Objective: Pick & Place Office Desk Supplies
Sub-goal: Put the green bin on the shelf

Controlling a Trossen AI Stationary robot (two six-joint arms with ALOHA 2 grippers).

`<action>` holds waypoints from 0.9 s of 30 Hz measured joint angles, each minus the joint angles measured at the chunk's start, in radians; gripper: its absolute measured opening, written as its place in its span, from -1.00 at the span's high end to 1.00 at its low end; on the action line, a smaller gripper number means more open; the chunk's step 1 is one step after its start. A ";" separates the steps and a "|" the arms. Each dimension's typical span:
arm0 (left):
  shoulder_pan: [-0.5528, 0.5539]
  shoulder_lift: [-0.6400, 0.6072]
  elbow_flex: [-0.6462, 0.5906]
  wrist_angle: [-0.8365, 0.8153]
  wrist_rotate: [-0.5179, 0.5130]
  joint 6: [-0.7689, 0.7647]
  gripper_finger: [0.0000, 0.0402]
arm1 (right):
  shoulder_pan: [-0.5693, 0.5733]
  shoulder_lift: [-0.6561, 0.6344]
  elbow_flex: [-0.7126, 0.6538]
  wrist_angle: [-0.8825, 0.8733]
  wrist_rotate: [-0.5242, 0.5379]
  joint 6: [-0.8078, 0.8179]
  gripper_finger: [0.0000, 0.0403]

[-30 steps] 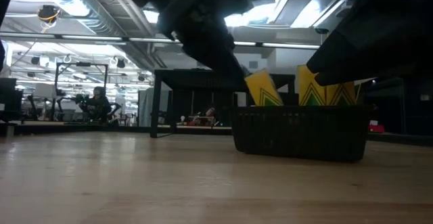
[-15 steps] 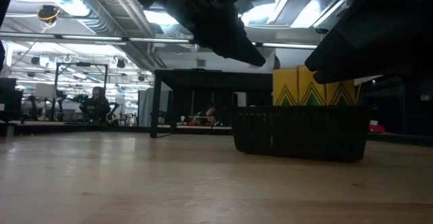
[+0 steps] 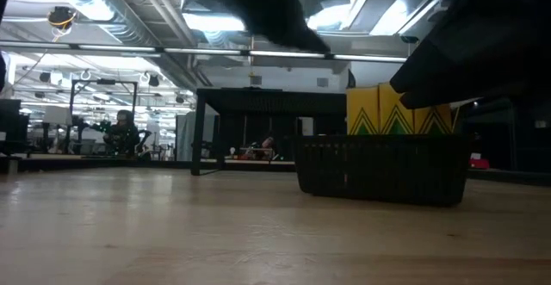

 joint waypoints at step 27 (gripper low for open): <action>-0.544 -0.697 -0.567 -0.208 -0.169 -0.644 0.40 | -0.049 0.000 0.000 0.119 -0.068 -0.150 0.35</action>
